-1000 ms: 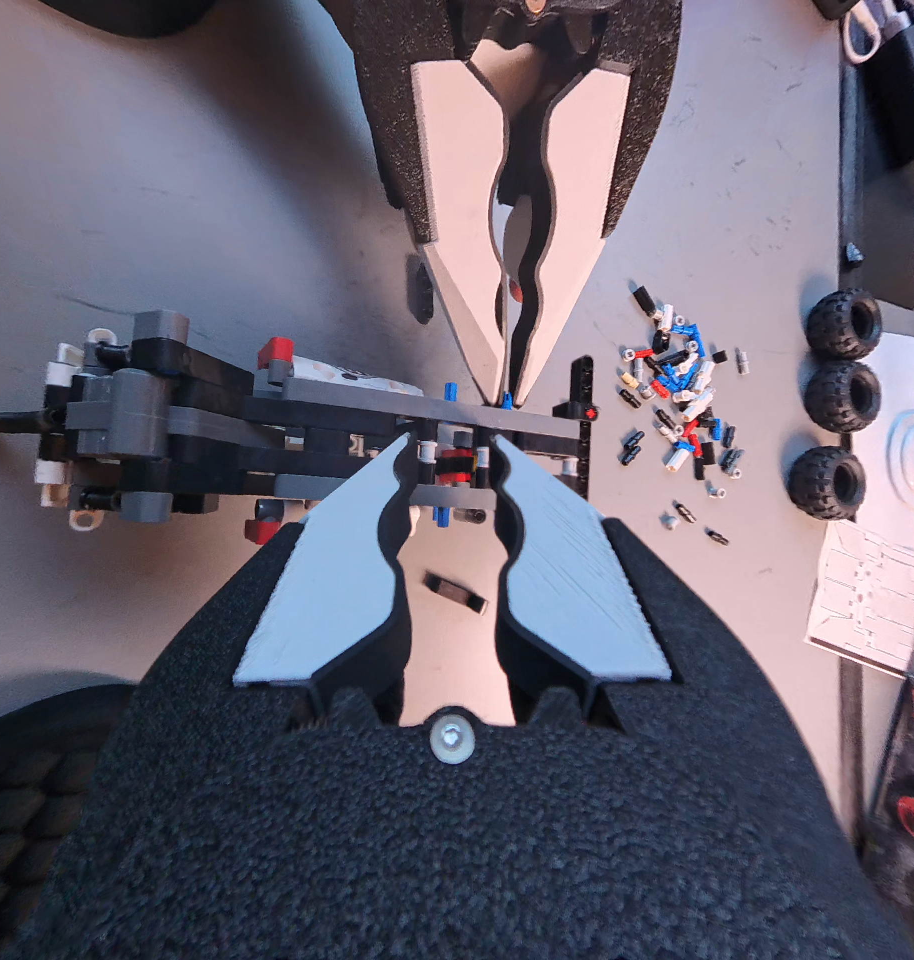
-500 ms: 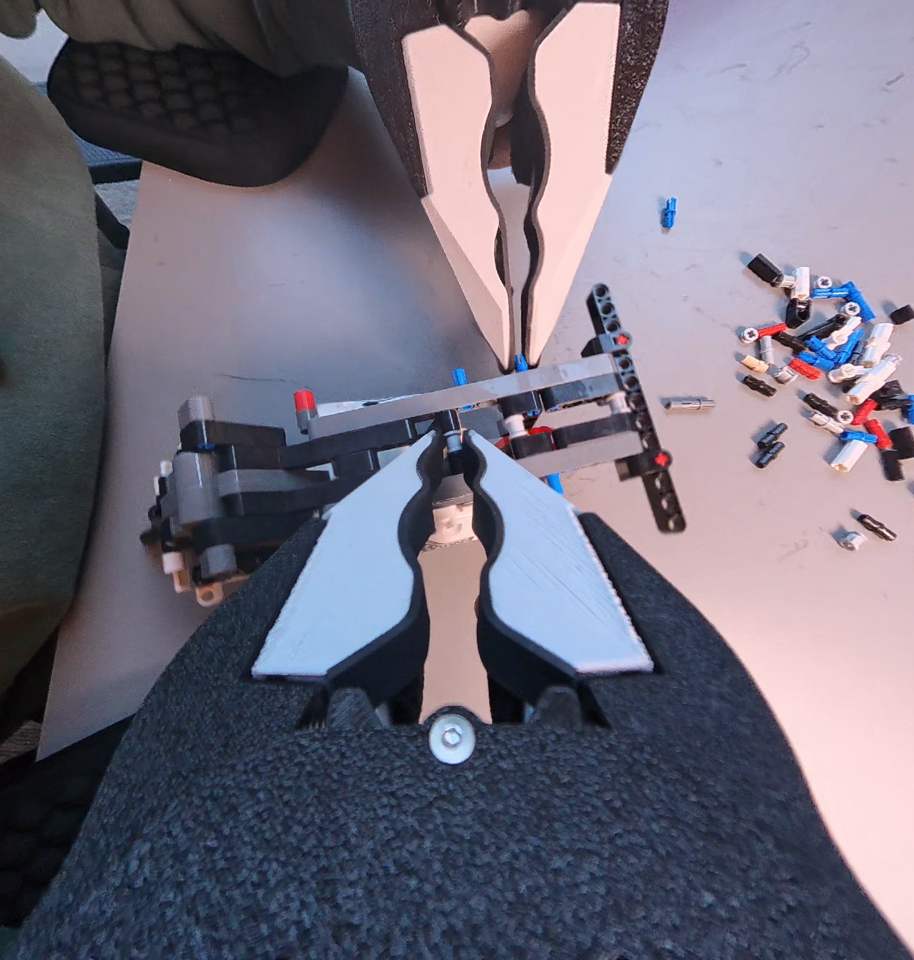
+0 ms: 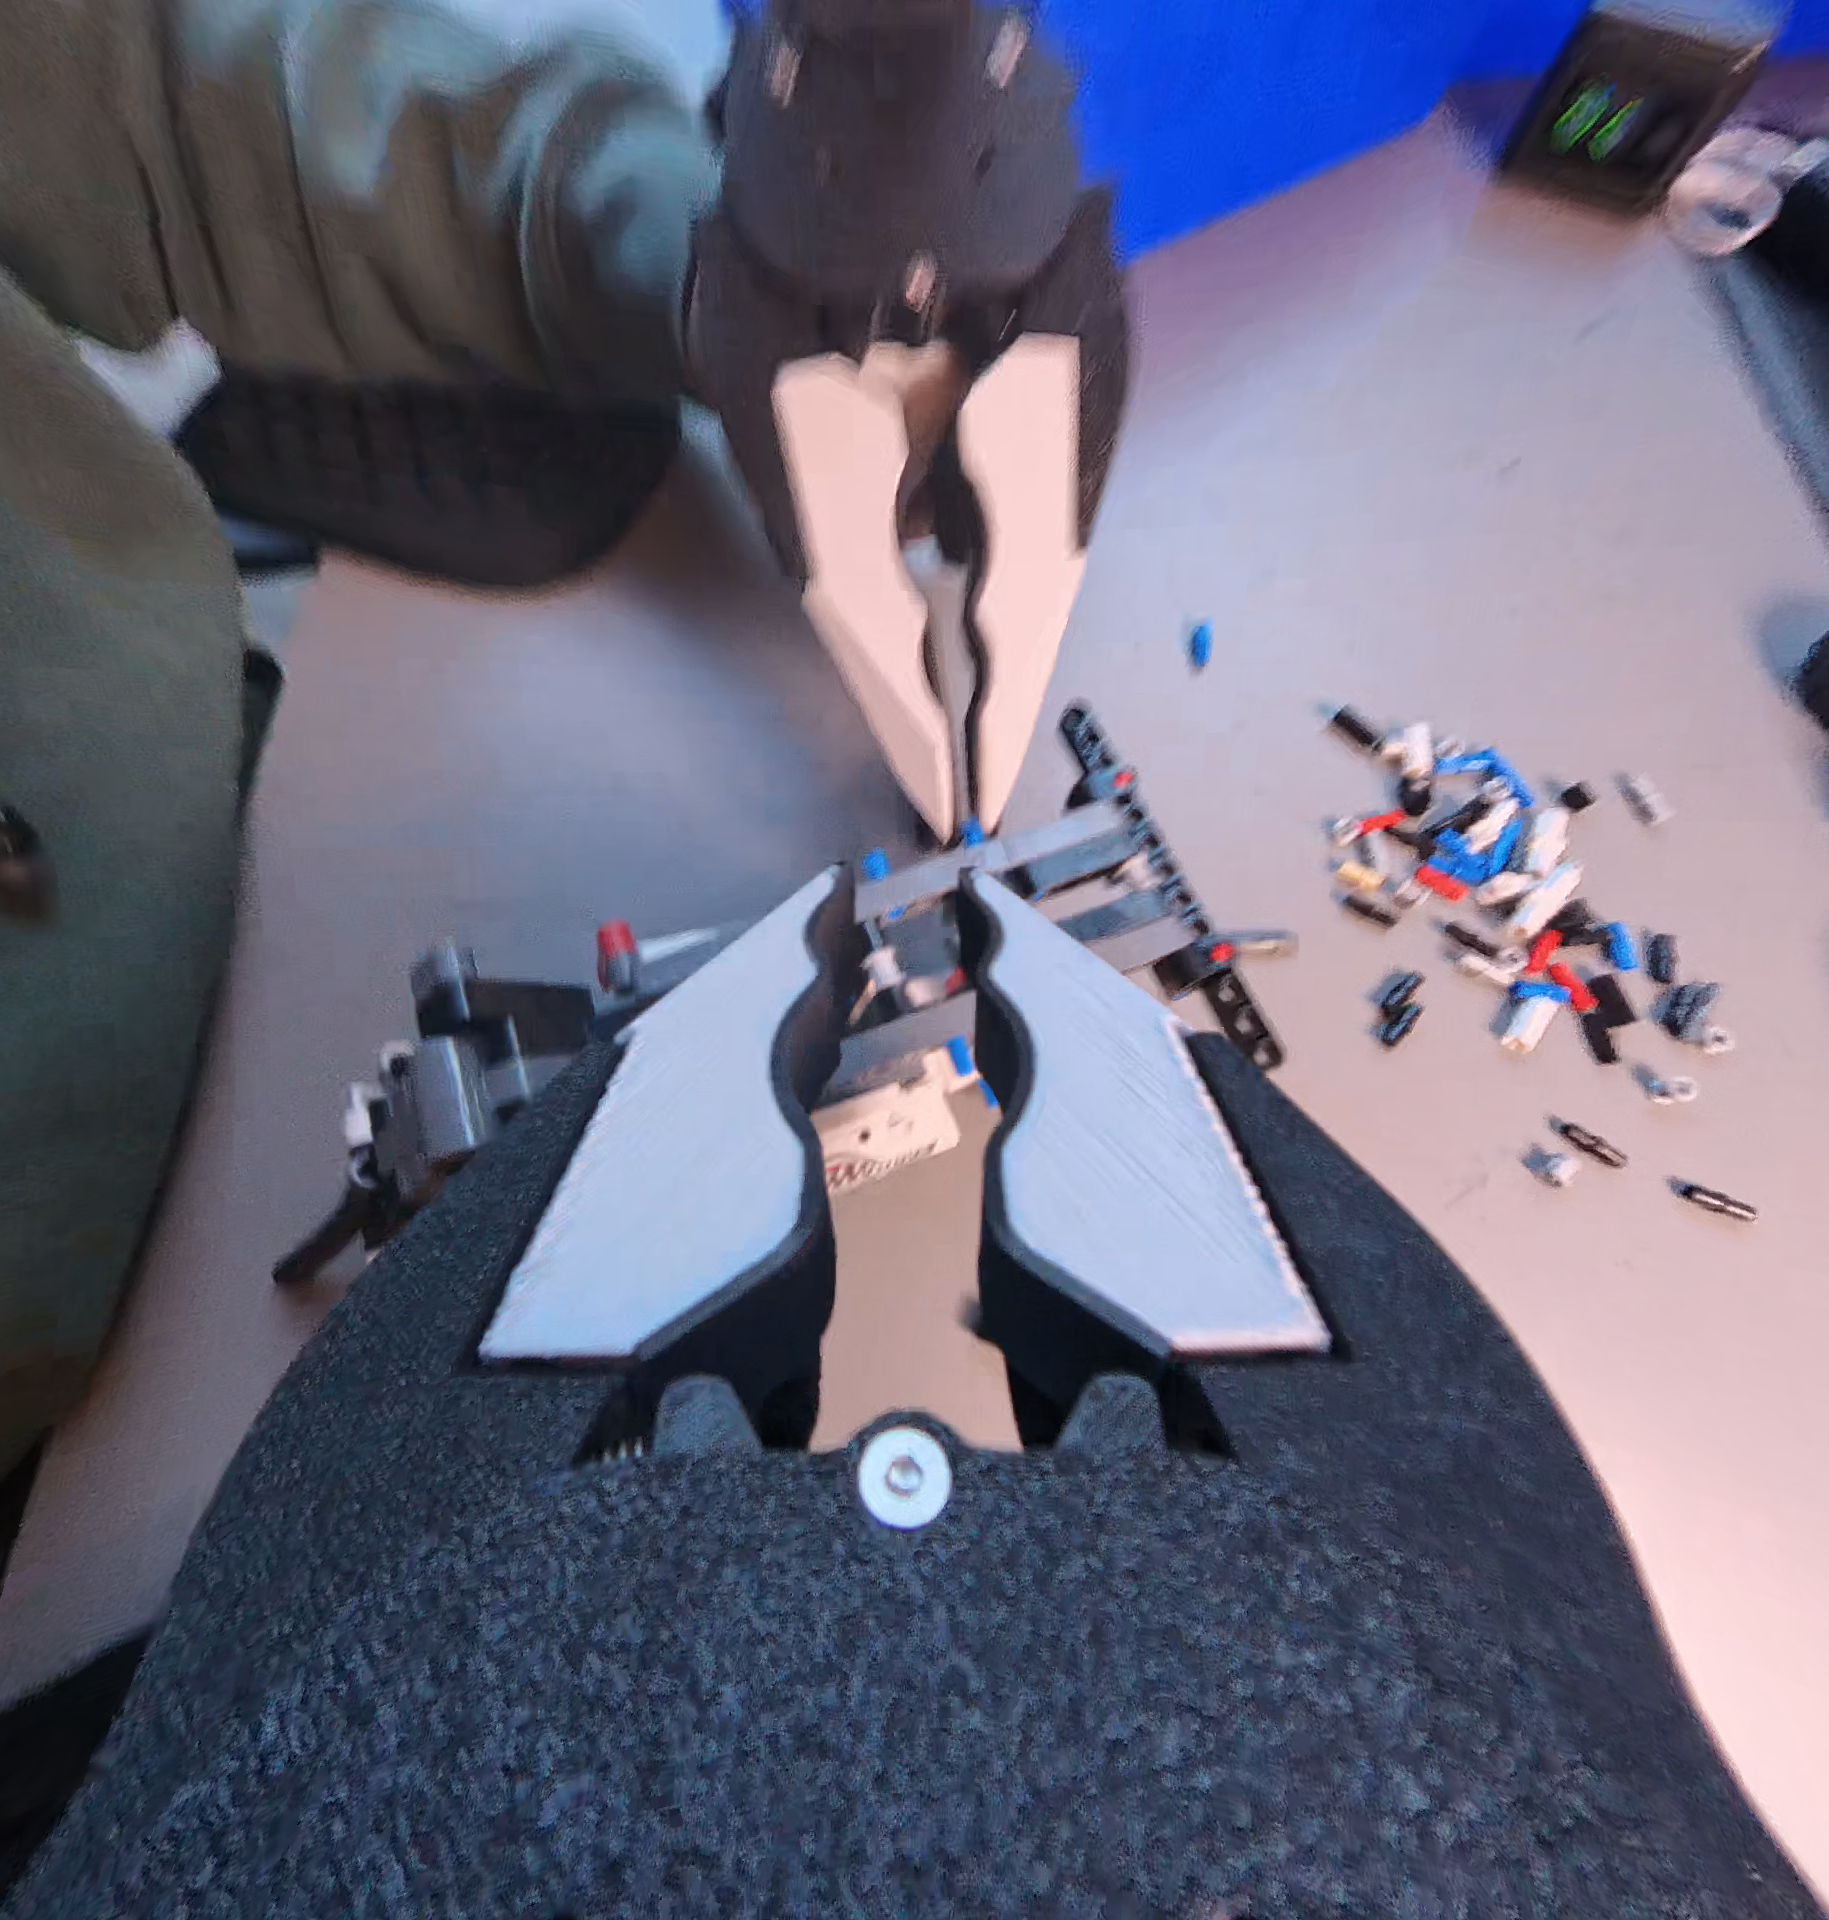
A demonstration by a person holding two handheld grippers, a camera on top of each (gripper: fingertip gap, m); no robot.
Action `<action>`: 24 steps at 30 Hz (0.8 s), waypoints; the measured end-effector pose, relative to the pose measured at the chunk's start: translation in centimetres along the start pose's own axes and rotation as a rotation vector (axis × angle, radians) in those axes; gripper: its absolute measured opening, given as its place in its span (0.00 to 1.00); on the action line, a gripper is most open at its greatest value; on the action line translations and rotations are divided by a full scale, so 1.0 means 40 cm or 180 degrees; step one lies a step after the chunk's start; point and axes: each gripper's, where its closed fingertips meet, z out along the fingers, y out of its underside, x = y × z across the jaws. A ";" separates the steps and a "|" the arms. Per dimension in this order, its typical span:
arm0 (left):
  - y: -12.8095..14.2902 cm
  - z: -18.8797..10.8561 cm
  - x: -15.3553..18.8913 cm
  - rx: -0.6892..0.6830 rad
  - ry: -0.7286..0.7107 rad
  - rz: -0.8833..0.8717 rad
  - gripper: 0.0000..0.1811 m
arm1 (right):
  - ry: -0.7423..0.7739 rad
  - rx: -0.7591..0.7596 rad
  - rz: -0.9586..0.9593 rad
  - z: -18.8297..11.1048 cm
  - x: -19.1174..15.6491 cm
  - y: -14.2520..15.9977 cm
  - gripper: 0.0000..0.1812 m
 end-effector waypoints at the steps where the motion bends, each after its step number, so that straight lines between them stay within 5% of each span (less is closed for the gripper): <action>1: -0.003 0.001 0.001 0.0006 -0.0008 -0.0008 0.01 | 0.0083 0.0128 0.0075 -0.017 0.017 -0.021 0.11; 6: -0.008 0.007 0.001 0.0015 0.0005 -0.0065 0.01 | 0.0283 -0.0609 -0.0618 0.008 0.055 0.052 0.15; 13: -0.009 0.018 -0.001 -0.0011 -0.0072 -0.0093 0.01 | 0.0051 -0.1722 -0.1235 0.054 0.053 0.090 0.07; 24: -0.018 0.034 -0.013 -0.0032 -0.0366 -0.0398 0.01 | 0.0683 -0.1858 -0.1558 0.043 0.063 0.097 0.02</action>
